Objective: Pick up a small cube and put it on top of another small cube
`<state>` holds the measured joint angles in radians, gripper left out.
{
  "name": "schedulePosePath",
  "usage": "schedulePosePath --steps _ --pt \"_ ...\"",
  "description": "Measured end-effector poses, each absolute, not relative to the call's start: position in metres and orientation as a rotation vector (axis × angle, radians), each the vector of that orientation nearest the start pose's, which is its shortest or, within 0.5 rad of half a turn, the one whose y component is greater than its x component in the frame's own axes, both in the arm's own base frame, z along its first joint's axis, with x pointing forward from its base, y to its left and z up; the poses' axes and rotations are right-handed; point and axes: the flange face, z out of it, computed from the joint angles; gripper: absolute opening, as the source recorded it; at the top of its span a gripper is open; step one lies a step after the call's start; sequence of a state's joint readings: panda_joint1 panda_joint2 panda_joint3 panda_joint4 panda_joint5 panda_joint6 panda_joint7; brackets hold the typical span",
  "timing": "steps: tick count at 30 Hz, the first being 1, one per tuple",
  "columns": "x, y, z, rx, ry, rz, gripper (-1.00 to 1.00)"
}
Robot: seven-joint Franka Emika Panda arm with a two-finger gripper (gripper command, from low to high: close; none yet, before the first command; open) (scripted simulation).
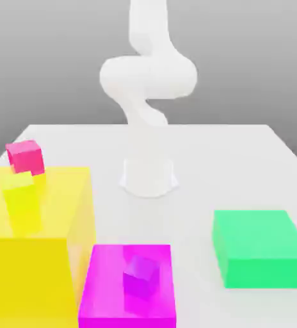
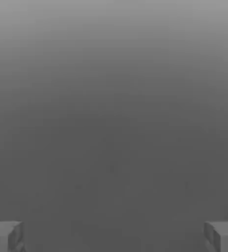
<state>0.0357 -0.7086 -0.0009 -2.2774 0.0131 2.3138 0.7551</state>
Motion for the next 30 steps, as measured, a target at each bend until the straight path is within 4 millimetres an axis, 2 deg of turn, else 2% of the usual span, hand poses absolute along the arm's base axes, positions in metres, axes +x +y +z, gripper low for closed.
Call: schedulePosePath --steps 8,15,20,24,30 --pt "0.468 0.073 0.609 -2.718 0.673 -0.734 0.0" --pt "0.522 0.139 0.517 -2.867 0.41 -0.539 0.0" --pt "0.541 0.198 0.442 -2.955 0.185 -0.398 0.0" --pt "0.55 0.233 0.376 -3.014 0.029 -0.288 0.0" --pt "0.543 0.287 0.272 -3.082 -0.234 -0.12 0.0"
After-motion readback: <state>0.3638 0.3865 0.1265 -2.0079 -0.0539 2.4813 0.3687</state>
